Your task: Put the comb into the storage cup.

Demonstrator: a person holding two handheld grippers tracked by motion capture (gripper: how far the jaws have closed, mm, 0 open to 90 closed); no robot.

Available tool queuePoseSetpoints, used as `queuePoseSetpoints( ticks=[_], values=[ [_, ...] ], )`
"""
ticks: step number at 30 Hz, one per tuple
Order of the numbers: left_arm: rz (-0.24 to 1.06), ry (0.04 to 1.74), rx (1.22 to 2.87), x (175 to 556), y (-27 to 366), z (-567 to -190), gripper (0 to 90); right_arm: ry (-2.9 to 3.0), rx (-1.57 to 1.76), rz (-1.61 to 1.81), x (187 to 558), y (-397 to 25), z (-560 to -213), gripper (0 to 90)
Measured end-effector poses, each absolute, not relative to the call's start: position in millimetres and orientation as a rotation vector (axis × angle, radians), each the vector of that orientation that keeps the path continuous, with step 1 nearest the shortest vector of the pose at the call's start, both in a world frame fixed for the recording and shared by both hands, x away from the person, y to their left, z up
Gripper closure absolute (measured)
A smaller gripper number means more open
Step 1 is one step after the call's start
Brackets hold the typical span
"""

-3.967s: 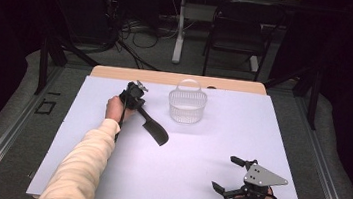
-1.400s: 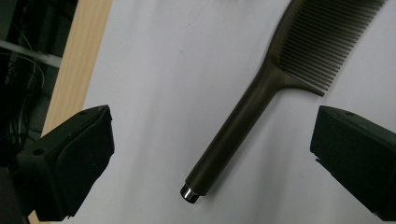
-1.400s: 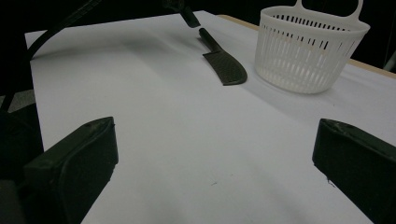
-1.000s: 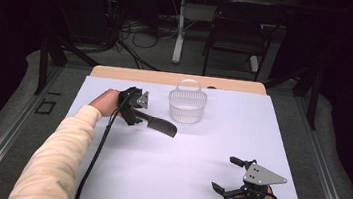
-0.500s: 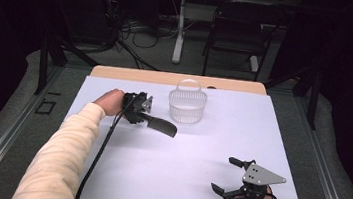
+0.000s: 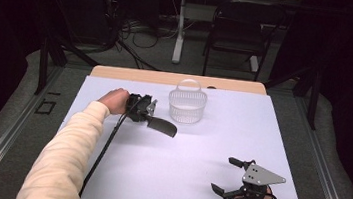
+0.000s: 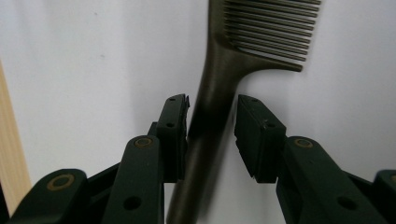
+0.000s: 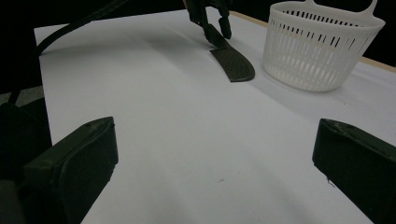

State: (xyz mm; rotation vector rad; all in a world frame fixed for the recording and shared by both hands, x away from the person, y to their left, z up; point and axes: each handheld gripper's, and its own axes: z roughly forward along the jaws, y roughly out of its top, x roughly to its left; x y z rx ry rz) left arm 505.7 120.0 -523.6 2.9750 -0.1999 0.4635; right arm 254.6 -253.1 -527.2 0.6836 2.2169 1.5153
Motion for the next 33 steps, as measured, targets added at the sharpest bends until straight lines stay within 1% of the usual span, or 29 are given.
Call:
queuePoseSetpoints(
  ticks=[2,5,9,11,16,22,25,29,33],
  values=[
    [0.468,-0.233,2.989,508,117,-524,65.4,2.217,0.684,1.515,255,-253,-527,0.0],
    [0.434,-0.273,3.006,511,114,-525,67.0,2.218,0.692,1.515,255,-254,-527,0.0],
    [0.395,-0.292,3.007,514,112,-526,69.6,2.220,0.694,1.515,254,-254,-528,0.0],
    [0.398,-0.298,3.006,514,112,-526,71.3,2.221,0.695,1.516,255,-254,-528,0.0],
    [0.373,-0.321,3.012,513,112,-525,72.2,2.223,0.695,1.515,254,-254,-528,0.0],
    [0.390,-0.352,2.984,504,112,-520,72.4,2.220,0.700,1.512,255,-254,-528,0.0],
    [0.381,-0.351,2.951,500,114,-514,72.4,2.217,0.702,1.510,255,-254,-528,0.0],
    [0.402,-0.327,2.897,494,118,-507,72.4,2.216,0.708,1.498,255,-253,-528,0.0],
    [0.411,-0.259,2.837,486,122,-501,72.4,2.212,0.707,1.497,256,-254,-528,0.0]
  ],
)
